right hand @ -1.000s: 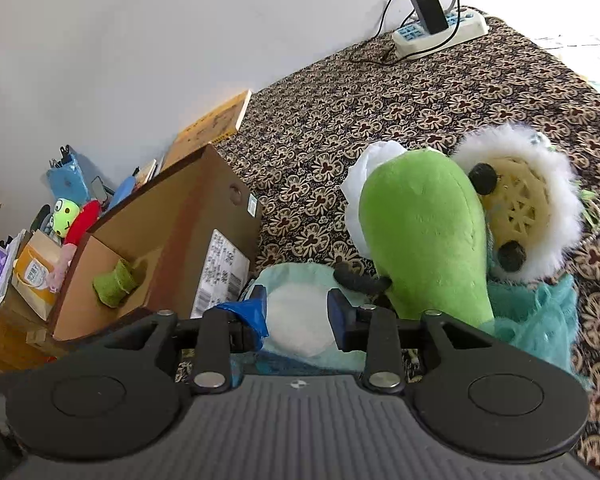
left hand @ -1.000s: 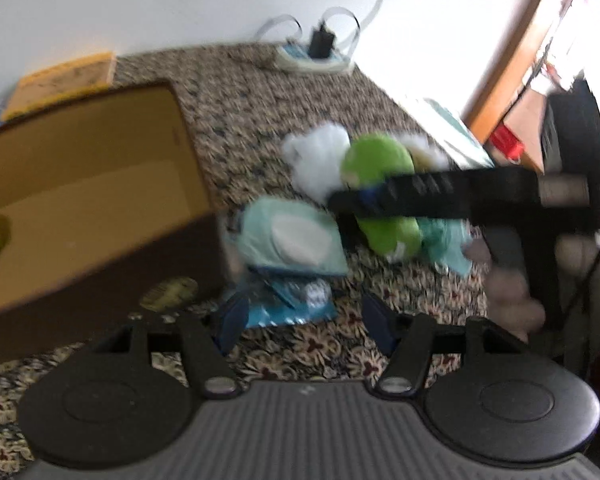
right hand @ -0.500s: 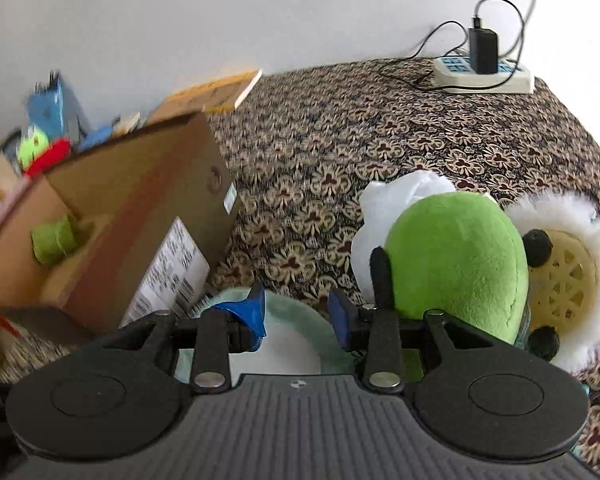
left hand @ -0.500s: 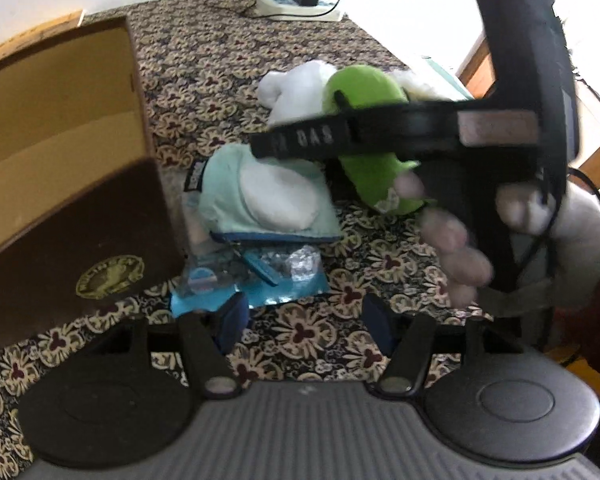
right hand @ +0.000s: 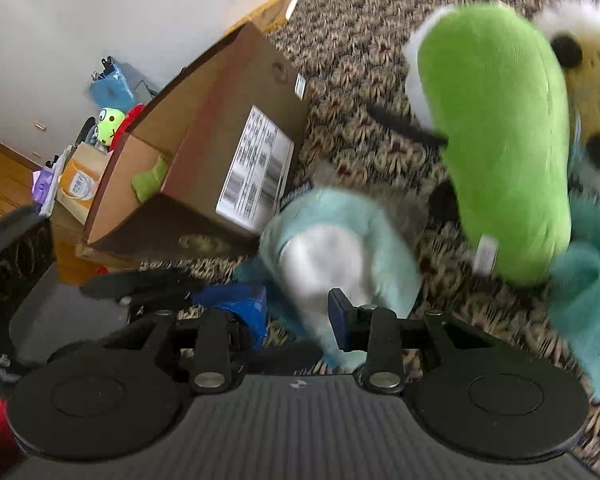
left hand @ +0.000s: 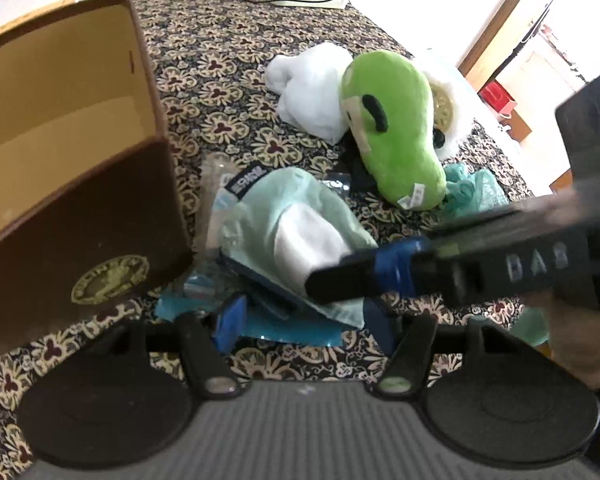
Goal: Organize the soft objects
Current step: 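Grasp the mint-green round pad with the right gripper, then lift the mint-green pad and carry it over the cardboard box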
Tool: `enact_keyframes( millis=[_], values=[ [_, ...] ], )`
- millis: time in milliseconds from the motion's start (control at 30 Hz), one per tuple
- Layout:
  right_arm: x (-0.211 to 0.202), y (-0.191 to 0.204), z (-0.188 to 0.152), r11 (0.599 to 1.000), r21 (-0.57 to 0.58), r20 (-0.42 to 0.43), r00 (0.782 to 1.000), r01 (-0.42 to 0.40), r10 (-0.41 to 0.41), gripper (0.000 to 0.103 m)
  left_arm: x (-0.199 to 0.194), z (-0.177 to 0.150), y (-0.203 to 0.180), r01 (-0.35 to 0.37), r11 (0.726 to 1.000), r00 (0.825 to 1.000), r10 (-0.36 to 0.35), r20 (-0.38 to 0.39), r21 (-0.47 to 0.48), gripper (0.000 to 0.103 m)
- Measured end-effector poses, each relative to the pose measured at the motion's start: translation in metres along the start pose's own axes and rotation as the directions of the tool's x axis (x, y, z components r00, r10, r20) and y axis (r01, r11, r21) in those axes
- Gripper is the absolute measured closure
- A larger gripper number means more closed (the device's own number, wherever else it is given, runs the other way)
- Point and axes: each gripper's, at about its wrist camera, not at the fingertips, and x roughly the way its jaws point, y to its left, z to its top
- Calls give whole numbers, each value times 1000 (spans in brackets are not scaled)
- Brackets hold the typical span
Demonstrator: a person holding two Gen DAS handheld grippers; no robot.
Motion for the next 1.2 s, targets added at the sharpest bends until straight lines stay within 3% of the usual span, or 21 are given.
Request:
enact_keyframes(
  millis=[267,500,633,800,867,1000,1067,1200],
  values=[
    [-30,12,4,991,-38,178,977,127,-119,83,-5,3,-13,25,997,999,-26,21,80,37],
    [-4,-5,-3,967,19,96,962,255,-256,82,2,4,-12,24,997,1000,-24,0,75,34],
    [-3,-25,-3,970,142,81,975,195,-208,83,1,4,-13,20,997,1000,-21,11,77,34],
    [-8,-28,-8,981,154,125,983,117,-137,96,1,6,-16,-5,997,999,2,39,83,35],
    [-12,-20,-11,987,119,154,980,108,-125,102,-1,7,-15,2,996,999,-7,52,87,49],
    [-26,2,-12,994,13,204,973,108,-108,103,-9,9,-13,2,997,997,-9,76,83,61],
    [-31,12,-15,992,-35,219,970,117,-107,103,-14,10,-13,41,996,996,-47,73,75,82],
    [-39,31,-13,987,-117,250,965,107,-75,103,-31,10,-21,59,992,990,-72,123,107,85]
  ],
)
